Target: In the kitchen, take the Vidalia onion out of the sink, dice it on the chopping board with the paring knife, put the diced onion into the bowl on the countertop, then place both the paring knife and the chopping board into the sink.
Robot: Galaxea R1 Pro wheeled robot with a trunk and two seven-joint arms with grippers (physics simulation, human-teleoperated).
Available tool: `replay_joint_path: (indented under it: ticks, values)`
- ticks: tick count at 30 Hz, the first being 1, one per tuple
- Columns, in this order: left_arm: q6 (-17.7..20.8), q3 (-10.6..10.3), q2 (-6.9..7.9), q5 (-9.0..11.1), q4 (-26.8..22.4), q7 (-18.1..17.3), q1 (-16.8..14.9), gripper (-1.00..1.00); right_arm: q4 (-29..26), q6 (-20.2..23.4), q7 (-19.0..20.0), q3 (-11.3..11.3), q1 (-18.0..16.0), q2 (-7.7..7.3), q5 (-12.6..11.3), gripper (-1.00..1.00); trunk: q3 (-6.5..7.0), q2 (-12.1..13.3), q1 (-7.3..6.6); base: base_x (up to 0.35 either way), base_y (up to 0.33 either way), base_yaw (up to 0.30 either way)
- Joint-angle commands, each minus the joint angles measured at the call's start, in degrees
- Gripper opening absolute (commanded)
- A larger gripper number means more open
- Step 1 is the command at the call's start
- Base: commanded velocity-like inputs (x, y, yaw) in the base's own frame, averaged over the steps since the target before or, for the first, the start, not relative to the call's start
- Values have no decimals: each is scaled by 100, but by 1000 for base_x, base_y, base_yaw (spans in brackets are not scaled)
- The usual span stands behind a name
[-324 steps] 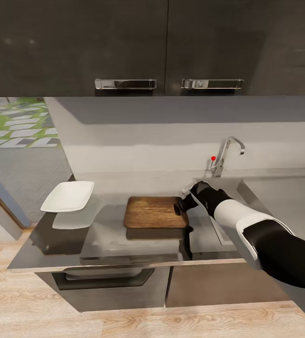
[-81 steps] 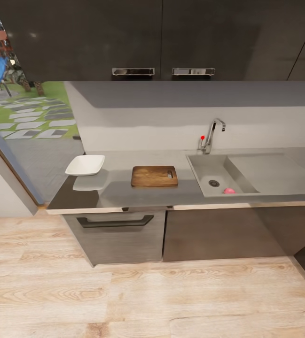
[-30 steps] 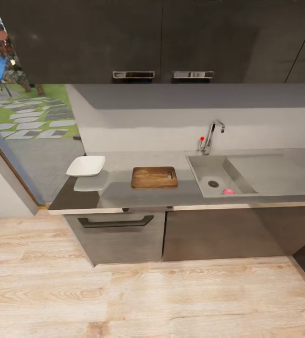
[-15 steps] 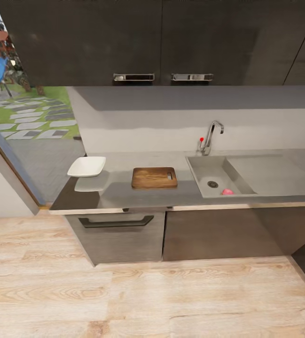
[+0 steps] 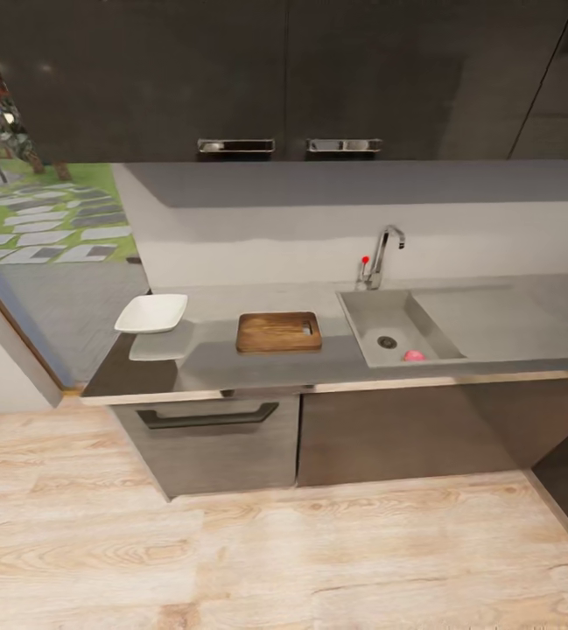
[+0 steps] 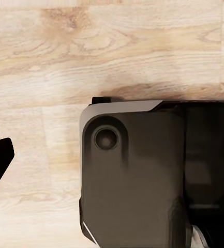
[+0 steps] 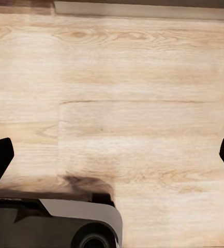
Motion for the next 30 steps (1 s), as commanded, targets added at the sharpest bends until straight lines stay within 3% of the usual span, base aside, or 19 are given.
replay_joint_path:
  ticks: [1, 30]
  values:
    - [-11, 3, -1, 2, -5, -3, 1, 100, 1, -18, -22, 47, -5, -5, -56, 100, -5, -10, 3, 0, 0, -233]
    - [-11, 3, -1, 2, -4, -3, 1, 100, 27, -19, -18, 55, -5, -4, -36, 100, 158, -10, 3, 0, 0, -220]
